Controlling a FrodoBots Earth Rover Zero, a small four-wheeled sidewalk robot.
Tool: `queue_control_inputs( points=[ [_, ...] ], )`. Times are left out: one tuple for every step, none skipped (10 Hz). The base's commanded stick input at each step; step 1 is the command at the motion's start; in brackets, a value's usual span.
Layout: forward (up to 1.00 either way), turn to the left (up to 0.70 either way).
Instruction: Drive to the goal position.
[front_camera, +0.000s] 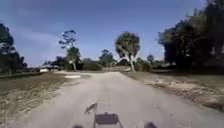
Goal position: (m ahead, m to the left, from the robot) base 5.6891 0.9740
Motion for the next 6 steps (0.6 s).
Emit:
queue_control_inputs(
  points=[
    [1.0, 0.03],
    [1.0, 0.04],
    [1.0, 0.03],
    [1.0, 0.03],
    [1.0, 0.03],
    [1.0, 0.03]
  ],
)
